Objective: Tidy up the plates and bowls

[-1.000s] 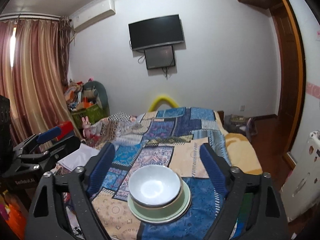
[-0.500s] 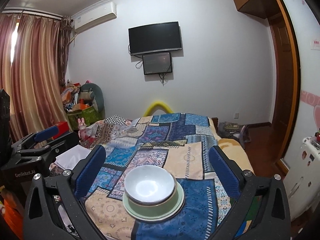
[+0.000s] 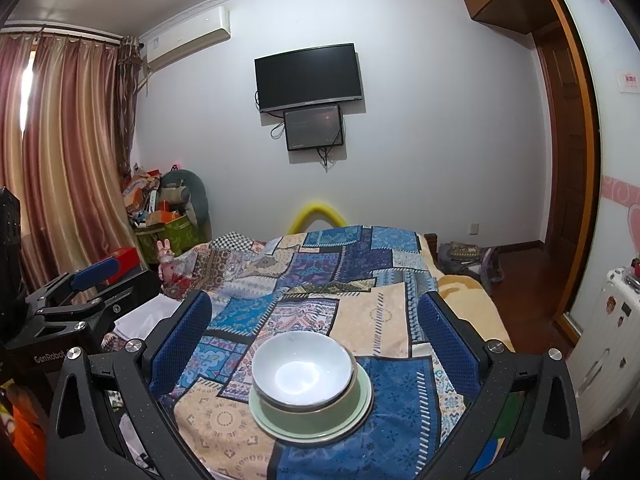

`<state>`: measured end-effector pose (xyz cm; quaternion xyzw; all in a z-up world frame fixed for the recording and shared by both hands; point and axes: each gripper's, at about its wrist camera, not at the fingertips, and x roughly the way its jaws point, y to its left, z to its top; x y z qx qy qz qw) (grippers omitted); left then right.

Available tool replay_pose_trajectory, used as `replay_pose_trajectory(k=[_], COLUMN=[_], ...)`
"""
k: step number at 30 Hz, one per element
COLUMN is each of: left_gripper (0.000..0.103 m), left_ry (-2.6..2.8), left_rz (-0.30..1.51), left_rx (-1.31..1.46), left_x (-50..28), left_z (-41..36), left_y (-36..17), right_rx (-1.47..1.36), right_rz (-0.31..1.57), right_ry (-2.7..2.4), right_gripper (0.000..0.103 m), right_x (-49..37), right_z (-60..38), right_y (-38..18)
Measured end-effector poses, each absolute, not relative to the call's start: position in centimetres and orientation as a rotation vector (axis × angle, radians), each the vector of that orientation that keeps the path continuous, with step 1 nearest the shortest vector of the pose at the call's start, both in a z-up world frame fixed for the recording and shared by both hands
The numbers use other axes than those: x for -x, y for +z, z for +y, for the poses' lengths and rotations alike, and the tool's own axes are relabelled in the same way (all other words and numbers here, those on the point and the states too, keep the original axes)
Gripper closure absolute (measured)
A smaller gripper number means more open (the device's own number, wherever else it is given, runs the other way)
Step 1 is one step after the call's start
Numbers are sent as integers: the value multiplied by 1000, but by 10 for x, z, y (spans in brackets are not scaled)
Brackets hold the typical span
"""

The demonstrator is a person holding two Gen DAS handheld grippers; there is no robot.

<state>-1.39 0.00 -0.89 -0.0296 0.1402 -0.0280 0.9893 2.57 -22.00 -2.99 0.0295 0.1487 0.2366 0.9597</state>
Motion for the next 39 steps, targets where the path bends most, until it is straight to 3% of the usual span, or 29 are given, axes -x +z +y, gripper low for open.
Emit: replay_pose_trajectory(k=[39], left_gripper=[0], left_ry=[-92], left_rz=[279], left_rx=[43], left_x=[12], left_z=[-4], left_y=[-7], right_rx=[-57], right_rz=[294], right_ry=[470], right_gripper=[0], right_x=[-22], right_z=[-221], right_y=[-28])
